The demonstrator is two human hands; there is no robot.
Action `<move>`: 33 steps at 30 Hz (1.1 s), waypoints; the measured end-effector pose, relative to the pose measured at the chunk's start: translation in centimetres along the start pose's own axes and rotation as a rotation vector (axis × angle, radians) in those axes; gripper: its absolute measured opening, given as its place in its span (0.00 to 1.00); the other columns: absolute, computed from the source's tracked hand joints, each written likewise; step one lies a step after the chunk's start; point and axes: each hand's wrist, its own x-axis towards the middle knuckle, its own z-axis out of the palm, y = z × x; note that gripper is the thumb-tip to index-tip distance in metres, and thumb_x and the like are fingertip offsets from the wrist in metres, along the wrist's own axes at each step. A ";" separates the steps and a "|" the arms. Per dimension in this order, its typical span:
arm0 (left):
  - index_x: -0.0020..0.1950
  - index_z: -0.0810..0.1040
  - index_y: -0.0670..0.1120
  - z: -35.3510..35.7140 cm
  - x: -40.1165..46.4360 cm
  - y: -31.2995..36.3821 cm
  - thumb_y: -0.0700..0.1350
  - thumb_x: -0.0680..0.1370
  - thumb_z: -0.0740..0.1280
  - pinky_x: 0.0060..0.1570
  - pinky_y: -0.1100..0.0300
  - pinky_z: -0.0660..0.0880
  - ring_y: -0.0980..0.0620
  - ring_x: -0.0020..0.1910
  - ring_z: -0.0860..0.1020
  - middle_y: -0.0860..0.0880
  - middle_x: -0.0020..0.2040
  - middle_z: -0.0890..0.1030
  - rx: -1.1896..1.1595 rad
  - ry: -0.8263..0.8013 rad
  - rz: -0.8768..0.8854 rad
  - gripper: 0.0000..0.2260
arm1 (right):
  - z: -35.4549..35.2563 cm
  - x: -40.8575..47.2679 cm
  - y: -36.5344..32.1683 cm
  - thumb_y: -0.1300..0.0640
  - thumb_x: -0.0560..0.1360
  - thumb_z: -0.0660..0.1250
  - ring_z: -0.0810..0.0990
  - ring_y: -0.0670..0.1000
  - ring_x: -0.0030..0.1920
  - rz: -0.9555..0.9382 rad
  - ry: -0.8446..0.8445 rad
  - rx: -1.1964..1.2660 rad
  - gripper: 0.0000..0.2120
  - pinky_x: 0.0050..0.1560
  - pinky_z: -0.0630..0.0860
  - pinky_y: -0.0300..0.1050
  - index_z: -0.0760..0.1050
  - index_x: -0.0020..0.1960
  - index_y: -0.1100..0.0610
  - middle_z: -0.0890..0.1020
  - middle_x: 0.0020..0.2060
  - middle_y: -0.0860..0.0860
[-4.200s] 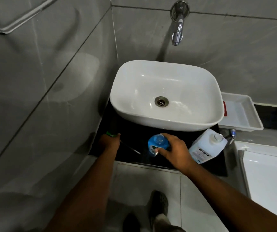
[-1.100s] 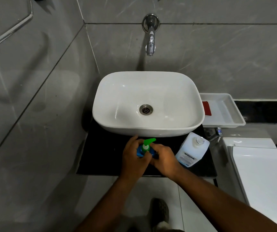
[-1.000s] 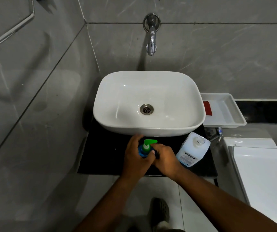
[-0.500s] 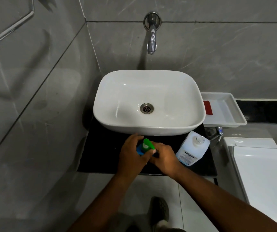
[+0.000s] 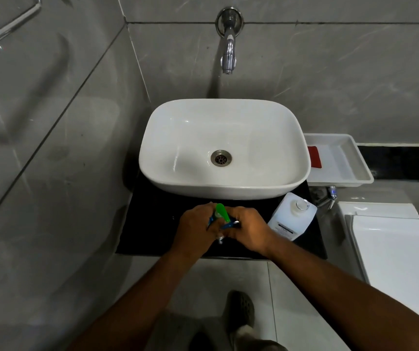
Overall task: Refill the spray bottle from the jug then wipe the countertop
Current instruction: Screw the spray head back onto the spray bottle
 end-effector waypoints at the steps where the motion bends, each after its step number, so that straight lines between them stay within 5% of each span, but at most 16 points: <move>1: 0.47 0.81 0.45 0.0 0.0 -0.1 0.44 0.73 0.71 0.43 0.71 0.69 0.53 0.42 0.79 0.48 0.44 0.82 -0.011 -0.004 -0.005 0.05 | -0.1 0.1 -0.1 0.59 0.69 0.76 0.80 0.50 0.50 0.006 -0.016 -0.019 0.21 0.50 0.73 0.33 0.78 0.60 0.58 0.82 0.52 0.54; 7: 0.51 0.81 0.48 -0.1 0.3 -0.6 0.51 0.70 0.74 0.46 0.61 0.75 0.54 0.44 0.80 0.50 0.45 0.83 -0.090 -0.045 -0.073 0.13 | -3.1 0.4 -2.5 0.62 0.71 0.71 0.77 0.56 0.61 0.015 -0.061 -0.266 0.25 0.62 0.74 0.50 0.73 0.67 0.56 0.79 0.60 0.57; 9: 0.50 0.81 0.55 -0.2 0.0 -0.9 0.54 0.69 0.74 0.45 0.62 0.76 0.59 0.43 0.81 0.55 0.43 0.84 -0.231 -0.109 -0.081 0.11 | -4.4 -0.1 -3.9 0.65 0.73 0.68 0.75 0.56 0.63 -0.096 0.003 -0.294 0.27 0.63 0.72 0.50 0.69 0.71 0.54 0.77 0.62 0.57; 12: 0.46 0.81 0.63 -0.1 -0.5 -1.2 0.48 0.69 0.75 0.45 0.65 0.77 0.59 0.43 0.80 0.60 0.41 0.84 -0.442 -0.150 -0.138 0.11 | -5.7 -0.6 -5.8 0.63 0.74 0.67 0.76 0.55 0.59 -0.308 -0.114 -0.396 0.22 0.59 0.75 0.50 0.73 0.68 0.53 0.78 0.60 0.56; 16: 0.48 0.82 0.61 -0.1 -0.3 -1.2 0.54 0.66 0.76 0.52 0.50 0.79 0.50 0.49 0.82 0.53 0.46 0.85 -0.530 -0.165 -0.190 0.12 | -7.0 -0.1 -7.0 0.58 0.77 0.66 0.78 0.54 0.58 -0.355 -0.239 -0.548 0.17 0.56 0.75 0.50 0.76 0.65 0.52 0.80 0.58 0.54; 22: 0.47 0.81 0.64 0.0 -0.4 -1.2 0.58 0.66 0.74 0.50 0.55 0.80 0.56 0.46 0.82 0.56 0.44 0.84 -0.440 -0.155 -0.158 0.11 | -6.5 0.2 -7.4 0.55 0.78 0.64 0.79 0.55 0.55 -0.340 -0.258 -0.658 0.15 0.55 0.75 0.50 0.77 0.64 0.53 0.81 0.56 0.55; 26: 0.46 0.81 0.61 -0.1 -0.4 -1.0 0.59 0.65 0.73 0.49 0.52 0.79 0.49 0.47 0.82 0.49 0.45 0.84 -0.442 -0.153 -0.176 0.12 | -6.3 0.0 -7.1 0.55 0.78 0.65 0.80 0.55 0.52 -0.301 -0.216 -0.619 0.13 0.53 0.75 0.50 0.79 0.60 0.54 0.82 0.54 0.54; 33: 0.48 0.82 0.54 0.2 -0.5 -1.3 0.45 0.70 0.75 0.51 0.49 0.79 0.48 0.47 0.82 0.49 0.45 0.84 -0.443 -0.145 -0.189 0.09 | -5.8 -0.1 -6.6 0.55 0.77 0.65 0.80 0.55 0.53 -0.271 -0.168 -0.595 0.13 0.53 0.75 0.51 0.79 0.60 0.56 0.82 0.54 0.55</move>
